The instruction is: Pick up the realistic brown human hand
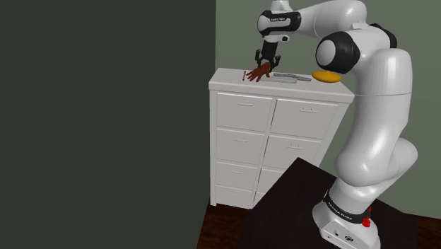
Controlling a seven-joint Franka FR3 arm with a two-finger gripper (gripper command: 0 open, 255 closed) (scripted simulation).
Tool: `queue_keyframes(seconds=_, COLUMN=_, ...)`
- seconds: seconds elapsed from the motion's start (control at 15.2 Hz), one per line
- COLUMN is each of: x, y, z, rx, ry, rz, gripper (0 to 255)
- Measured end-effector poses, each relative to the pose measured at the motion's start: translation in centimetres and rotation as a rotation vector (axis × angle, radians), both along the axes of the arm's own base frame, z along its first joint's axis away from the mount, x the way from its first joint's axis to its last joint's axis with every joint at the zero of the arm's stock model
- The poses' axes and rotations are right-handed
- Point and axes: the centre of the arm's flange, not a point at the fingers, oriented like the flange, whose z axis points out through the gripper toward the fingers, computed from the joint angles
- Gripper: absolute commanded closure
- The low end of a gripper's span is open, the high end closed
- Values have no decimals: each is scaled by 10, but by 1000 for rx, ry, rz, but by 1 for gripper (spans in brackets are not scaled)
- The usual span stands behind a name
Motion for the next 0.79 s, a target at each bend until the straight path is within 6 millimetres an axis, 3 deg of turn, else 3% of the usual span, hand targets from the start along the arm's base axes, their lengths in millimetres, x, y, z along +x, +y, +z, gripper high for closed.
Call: queue_keyframes(seconds=0.79, x=0, y=1, z=62, rx=0, ry=0, rz=0, gripper=255)
